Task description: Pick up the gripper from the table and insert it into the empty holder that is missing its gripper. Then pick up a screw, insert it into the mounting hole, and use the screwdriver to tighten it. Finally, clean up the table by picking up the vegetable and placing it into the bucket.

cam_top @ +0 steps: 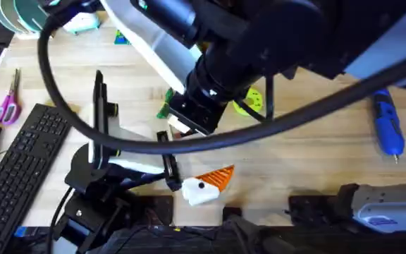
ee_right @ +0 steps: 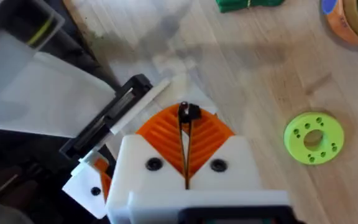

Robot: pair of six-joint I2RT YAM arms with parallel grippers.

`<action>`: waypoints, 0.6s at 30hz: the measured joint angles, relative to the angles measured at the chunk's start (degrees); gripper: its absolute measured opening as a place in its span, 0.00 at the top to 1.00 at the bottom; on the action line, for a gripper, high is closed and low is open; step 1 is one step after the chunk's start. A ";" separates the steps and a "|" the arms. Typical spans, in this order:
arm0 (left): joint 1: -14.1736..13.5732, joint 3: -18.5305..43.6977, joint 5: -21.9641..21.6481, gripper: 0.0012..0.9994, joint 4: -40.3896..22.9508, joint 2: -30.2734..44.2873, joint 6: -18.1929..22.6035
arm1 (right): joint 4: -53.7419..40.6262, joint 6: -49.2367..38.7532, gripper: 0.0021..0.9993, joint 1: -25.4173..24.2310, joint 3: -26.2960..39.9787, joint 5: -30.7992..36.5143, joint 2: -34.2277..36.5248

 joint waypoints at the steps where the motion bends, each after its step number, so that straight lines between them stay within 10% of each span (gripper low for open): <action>1: 0.00 0.00 0.00 0.01 0.00 0.01 0.00 | 0.00 0.00 0.99 0.00 0.00 0.00 0.00; 18: 0.00 0.00 0.48 0.01 -0.11 0.02 -1.56 | -1.00 -0.11 1.00 -0.11 1.37 0.07 1.97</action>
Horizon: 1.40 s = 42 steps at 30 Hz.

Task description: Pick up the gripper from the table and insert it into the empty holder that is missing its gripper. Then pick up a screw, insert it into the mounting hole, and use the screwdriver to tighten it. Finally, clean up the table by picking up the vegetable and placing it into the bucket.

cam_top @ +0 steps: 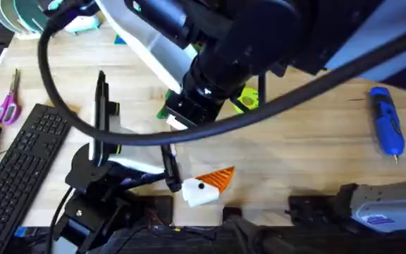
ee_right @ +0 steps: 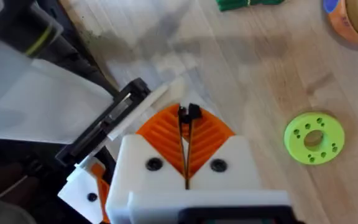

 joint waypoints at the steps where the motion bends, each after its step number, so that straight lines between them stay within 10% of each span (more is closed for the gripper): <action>1: 0.00 0.00 0.02 0.01 0.00 0.00 -0.01 | -0.03 0.00 1.00 -0.02 0.01 -0.02 0.00; 26: 0.00 0.00 0.17 0.01 0.04 -0.02 0.73 | -0.71 0.08 0.97 -0.09 -0.01 0.09 1.55; 33: 0.00 0.00 0.17 0.01 0.04 -0.01 0.76 | -0.70 -0.14 0.54 -0.09 -0.01 -0.05 1.55; 37: 0.00 0.00 0.17 0.01 0.02 -0.02 0.68 | -1.25 -0.36 0.07 -0.55 0.01 1.26 1.46; 42: 0.00 0.00 0.17 0.01 0.04 -0.02 0.76 | -1.77 -0.39 0.03 -1.16 0.01 0.85 0.45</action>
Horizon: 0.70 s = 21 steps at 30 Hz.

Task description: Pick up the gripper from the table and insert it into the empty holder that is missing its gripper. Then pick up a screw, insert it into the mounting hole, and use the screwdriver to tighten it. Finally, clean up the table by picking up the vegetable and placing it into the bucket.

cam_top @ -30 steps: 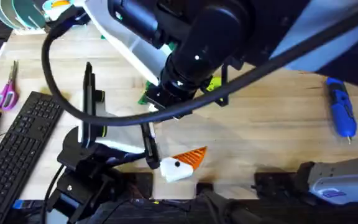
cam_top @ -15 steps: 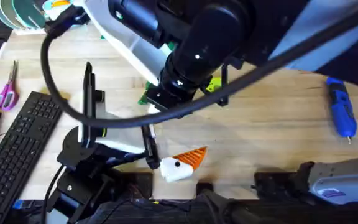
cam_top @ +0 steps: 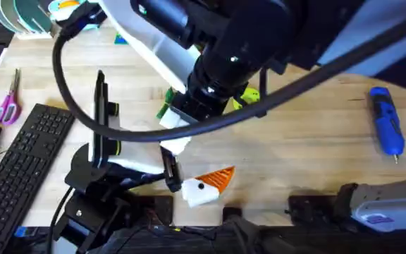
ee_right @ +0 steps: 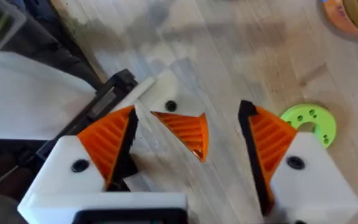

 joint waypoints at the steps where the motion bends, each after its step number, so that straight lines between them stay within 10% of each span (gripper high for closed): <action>1: 0.00 0.00 0.00 0.01 0.00 0.00 0.00 | -0.31 0.00 0.03 -0.11 0.05 -0.17 -0.39; 12: 0.00 0.00 0.00 0.06 0.00 0.00 0.21 | -6.56 0.00 0.03 -9.50 1.07 -0.89 -11.44; 18: 0.00 0.00 0.00 0.90 0.00 0.00 0.33 | -9.63 -0.82 0.02 -13.87 1.11 -0.87 -16.85; 21: 0.00 0.00 0.00 0.99 0.02 0.00 0.60 | -9.75 -1.65 0.02 -14.80 1.11 -0.89 -18.61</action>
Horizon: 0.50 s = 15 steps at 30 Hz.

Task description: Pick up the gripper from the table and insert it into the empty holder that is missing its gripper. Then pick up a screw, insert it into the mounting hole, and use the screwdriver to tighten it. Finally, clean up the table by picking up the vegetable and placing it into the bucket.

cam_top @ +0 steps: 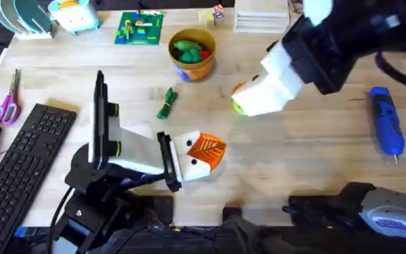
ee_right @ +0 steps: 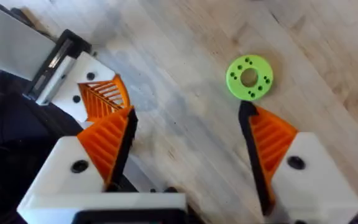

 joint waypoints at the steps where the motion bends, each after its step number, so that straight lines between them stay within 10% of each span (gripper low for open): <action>1: 0.00 0.00 0.00 0.99 0.00 0.01 0.00 | -0.02 -0.22 0.02 -0.11 0.00 0.01 -0.44; 15: 0.00 0.00 0.00 0.99 0.00 0.00 0.01 | -2.73 -4.81 0.02 -6.05 -1.97 -0.04 -2.95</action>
